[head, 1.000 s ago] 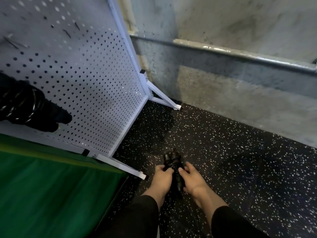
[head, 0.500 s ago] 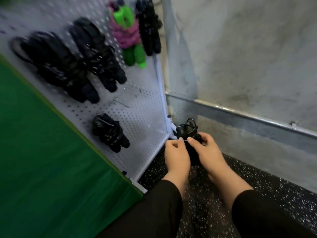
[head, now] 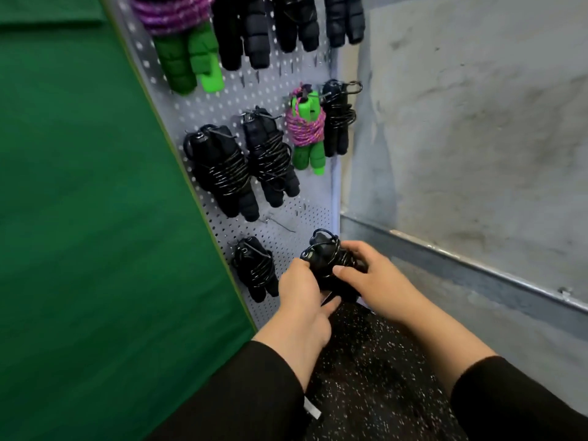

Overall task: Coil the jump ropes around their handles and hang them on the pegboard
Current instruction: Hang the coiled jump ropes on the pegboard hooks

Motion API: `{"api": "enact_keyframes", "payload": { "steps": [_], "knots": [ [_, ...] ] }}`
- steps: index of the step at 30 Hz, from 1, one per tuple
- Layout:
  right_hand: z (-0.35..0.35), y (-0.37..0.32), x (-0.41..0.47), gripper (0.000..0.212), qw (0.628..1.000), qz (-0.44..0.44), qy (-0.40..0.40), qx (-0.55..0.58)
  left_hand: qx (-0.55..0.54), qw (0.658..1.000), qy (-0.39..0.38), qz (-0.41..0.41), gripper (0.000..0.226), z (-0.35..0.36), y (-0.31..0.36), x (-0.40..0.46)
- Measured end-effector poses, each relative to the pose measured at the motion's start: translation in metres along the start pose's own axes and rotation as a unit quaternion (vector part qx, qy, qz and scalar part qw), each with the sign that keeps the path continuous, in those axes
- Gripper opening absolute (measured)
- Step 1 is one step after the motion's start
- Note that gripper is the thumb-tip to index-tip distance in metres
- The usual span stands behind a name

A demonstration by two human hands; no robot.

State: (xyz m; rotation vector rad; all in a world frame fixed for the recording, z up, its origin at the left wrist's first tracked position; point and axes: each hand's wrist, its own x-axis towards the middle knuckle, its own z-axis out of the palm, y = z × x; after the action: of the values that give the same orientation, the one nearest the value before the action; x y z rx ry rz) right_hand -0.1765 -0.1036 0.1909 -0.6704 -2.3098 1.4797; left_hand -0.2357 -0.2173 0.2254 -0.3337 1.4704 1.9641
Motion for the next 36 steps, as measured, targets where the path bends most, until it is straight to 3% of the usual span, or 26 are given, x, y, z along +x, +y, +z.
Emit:
{"api": "enact_keyframes", "payload": {
  "steps": [6, 10, 27, 36],
  "knots": [
    [0.026, 0.012, 0.020, 0.044, 0.999, 0.017, -0.016, 0.041, -0.013, 0.998, 0.058, 0.003, 0.028, -0.009, 0.006, 0.009],
    [0.031, 0.020, 0.032, 0.033, 0.996, 0.026, -0.021, 0.081, -0.007, 0.997, 0.078, 0.010, 0.030, -0.006, 0.011, 0.018],
    [0.042, 0.018, 0.057, 0.032, 0.989, 0.022, -0.003, 0.149, -0.021, 0.996, 0.086, 0.020, 0.026, 0.003, 0.012, 0.028],
    [0.046, 0.021, 0.060, 0.042, 0.993, 0.019, 0.004, 0.117, -0.034, 0.995, 0.091, 0.019, 0.027, 0.003, 0.012, 0.028]
  ]
}}
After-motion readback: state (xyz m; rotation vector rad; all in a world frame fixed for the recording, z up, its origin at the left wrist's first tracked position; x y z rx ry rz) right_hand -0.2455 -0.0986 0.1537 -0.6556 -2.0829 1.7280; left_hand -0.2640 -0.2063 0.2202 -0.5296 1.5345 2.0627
